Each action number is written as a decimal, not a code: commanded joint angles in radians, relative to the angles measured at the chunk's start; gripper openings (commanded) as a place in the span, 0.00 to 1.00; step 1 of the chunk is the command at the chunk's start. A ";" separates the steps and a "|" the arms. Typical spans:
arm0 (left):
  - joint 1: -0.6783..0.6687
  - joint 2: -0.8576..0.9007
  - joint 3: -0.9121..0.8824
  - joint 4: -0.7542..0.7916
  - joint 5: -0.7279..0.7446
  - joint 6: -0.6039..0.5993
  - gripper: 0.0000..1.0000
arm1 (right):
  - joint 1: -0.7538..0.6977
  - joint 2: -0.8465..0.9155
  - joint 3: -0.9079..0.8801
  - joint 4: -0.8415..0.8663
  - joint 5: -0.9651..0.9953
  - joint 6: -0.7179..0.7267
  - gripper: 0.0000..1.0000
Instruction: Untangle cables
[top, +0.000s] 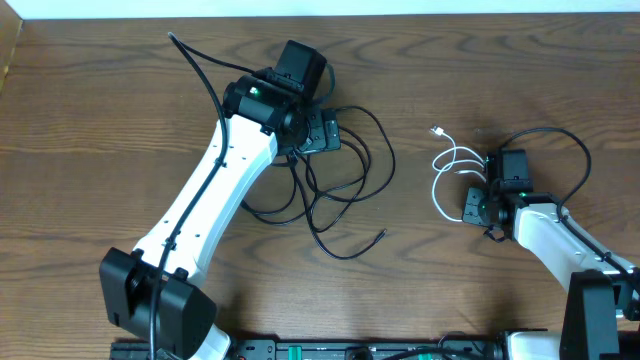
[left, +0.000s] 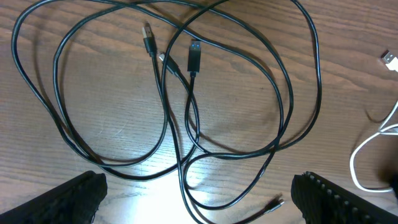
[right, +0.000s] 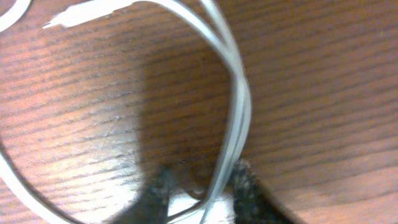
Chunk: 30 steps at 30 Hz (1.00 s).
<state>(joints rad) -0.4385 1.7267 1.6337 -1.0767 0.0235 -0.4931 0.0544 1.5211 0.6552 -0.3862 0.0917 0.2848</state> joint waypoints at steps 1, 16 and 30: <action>0.003 -0.008 0.006 -0.007 -0.006 0.010 1.00 | -0.005 -0.010 0.003 -0.018 0.005 0.006 0.01; 0.003 -0.008 0.006 -0.007 -0.006 0.010 1.00 | -0.085 -0.217 0.331 -0.016 0.078 -0.144 0.01; 0.003 -0.008 0.006 -0.007 -0.006 0.010 1.00 | -0.342 -0.234 0.398 0.229 0.246 -0.196 0.01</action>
<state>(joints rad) -0.4385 1.7267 1.6337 -1.0775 0.0235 -0.4931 -0.2409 1.2854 1.0386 -0.1543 0.3031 0.1116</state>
